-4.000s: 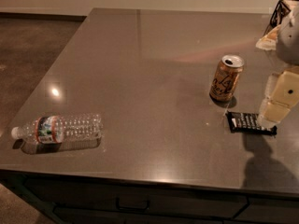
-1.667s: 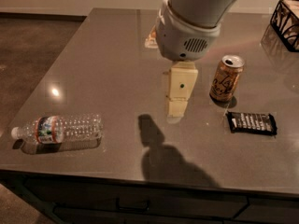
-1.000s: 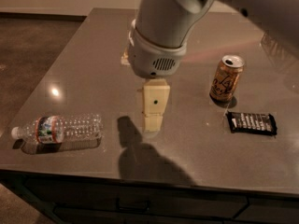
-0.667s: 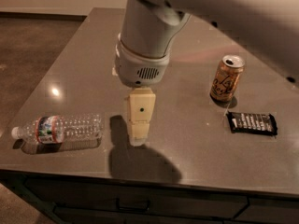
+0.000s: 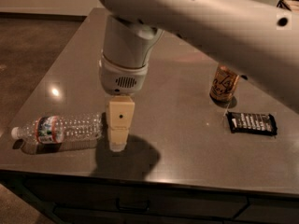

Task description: Pick water bottle

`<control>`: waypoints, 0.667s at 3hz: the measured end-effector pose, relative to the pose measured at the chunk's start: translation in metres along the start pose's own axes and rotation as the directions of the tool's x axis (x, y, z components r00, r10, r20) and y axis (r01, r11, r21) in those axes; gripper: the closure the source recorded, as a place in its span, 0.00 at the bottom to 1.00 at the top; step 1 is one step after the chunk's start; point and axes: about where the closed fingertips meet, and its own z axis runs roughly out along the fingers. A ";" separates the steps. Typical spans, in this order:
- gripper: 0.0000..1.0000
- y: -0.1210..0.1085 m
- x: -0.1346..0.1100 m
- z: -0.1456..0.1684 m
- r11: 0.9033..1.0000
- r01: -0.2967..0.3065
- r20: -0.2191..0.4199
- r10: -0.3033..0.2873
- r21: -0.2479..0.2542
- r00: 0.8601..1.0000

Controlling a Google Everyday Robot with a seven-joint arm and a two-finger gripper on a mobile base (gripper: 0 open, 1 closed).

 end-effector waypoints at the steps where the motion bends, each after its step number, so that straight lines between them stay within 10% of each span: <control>1: 0.00 -0.007 -0.008 0.017 1.000 -0.023 -0.008 0.023 -0.005 1.000; 2: 0.00 -0.011 -0.012 0.033 0.999 -0.037 -0.024 0.036 -0.011 0.999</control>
Offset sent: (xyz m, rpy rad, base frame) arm 0.0100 0.0324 -0.0472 -0.0527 0.0264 -0.0509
